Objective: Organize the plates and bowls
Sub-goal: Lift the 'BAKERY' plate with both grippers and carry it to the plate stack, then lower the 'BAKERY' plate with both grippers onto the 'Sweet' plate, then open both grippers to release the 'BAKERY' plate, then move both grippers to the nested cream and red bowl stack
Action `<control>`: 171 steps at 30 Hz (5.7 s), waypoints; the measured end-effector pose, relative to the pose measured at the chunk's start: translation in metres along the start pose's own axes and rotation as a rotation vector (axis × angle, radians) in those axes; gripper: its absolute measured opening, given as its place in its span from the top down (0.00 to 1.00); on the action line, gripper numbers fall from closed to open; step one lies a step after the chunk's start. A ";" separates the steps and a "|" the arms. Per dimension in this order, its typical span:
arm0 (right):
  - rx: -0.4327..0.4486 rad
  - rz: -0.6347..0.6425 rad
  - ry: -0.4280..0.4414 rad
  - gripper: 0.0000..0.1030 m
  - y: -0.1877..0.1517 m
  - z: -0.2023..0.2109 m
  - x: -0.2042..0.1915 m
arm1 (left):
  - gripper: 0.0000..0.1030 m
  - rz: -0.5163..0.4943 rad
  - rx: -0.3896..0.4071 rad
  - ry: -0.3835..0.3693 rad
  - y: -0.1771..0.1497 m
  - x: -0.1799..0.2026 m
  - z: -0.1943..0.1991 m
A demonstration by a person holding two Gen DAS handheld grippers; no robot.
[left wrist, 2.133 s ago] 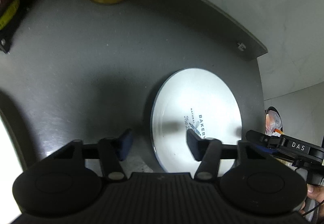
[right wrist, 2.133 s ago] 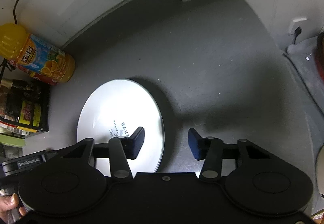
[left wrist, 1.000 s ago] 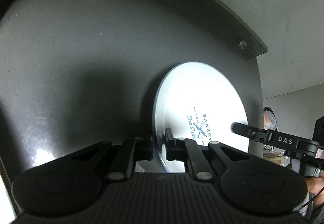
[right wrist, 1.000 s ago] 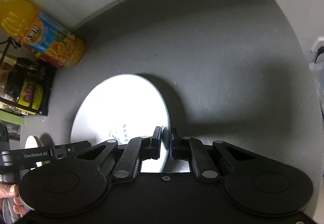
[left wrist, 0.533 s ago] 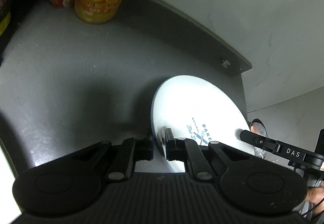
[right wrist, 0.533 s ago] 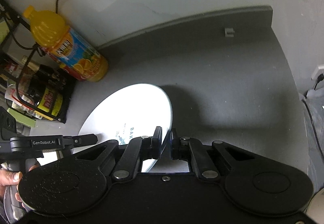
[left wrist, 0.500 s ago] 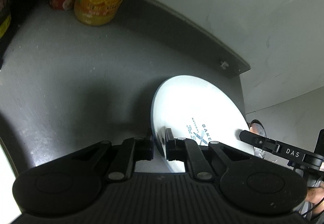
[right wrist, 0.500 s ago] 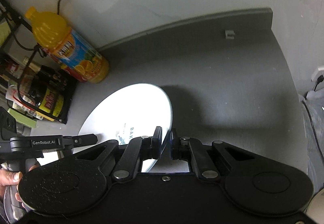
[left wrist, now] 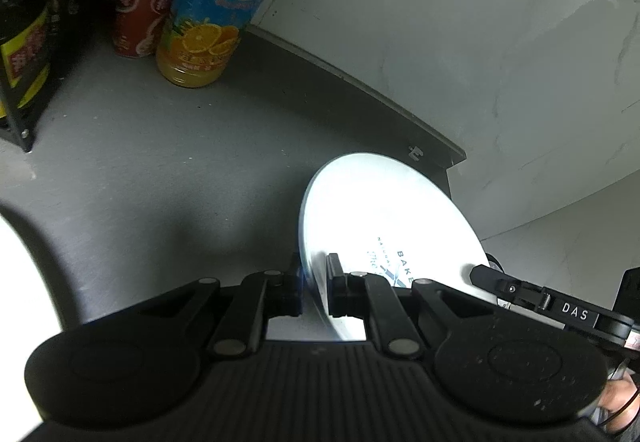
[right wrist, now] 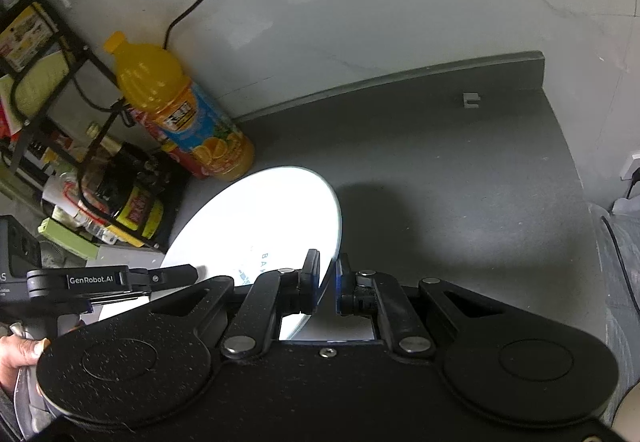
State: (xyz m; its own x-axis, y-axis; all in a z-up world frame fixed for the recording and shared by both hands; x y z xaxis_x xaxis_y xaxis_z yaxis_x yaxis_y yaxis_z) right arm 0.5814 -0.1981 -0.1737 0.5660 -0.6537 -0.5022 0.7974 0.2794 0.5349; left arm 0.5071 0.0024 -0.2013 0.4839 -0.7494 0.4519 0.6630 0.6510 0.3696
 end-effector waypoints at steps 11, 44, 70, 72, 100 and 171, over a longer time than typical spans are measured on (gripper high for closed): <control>-0.016 0.051 0.066 0.93 -0.010 -0.007 -0.039 | 0.92 0.064 0.065 0.038 -0.011 -0.029 0.035; -0.200 0.220 0.269 0.92 -0.068 -0.083 -0.193 | 0.92 0.338 0.197 0.201 -0.070 -0.187 0.151; -0.289 0.168 0.070 0.92 -0.129 -0.131 -0.218 | 0.92 0.368 0.034 0.134 -0.081 -0.278 0.115; -0.293 0.185 0.043 0.92 -0.131 -0.133 -0.220 | 0.92 0.376 0.028 0.128 -0.080 -0.283 0.112; -0.308 0.185 -0.110 0.58 -0.142 -0.151 -0.227 | 0.91 0.139 0.043 0.382 -0.051 -0.286 0.116; 0.217 0.012 -0.316 0.00 -0.138 0.098 -0.026 | 0.01 -0.362 0.136 0.230 -0.124 0.029 0.064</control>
State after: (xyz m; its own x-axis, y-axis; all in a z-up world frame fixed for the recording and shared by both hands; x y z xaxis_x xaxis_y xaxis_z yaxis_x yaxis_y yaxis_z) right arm 0.4365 -0.2890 -0.1678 0.4556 -0.8453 -0.2791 0.7093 0.1553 0.6876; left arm 0.4022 -0.0922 -0.1817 0.3587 -0.9293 0.0875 0.7396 0.3401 0.5807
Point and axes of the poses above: each gripper's, at about its wrist camera, not at the fingertips, and z roughly against the way its jaws point, x to its right, y to its top, the point moved 8 cm from there along -z, roughly the way its jaws point, and after that the axes turned 5 degrees about y, right-handed, at the moved point
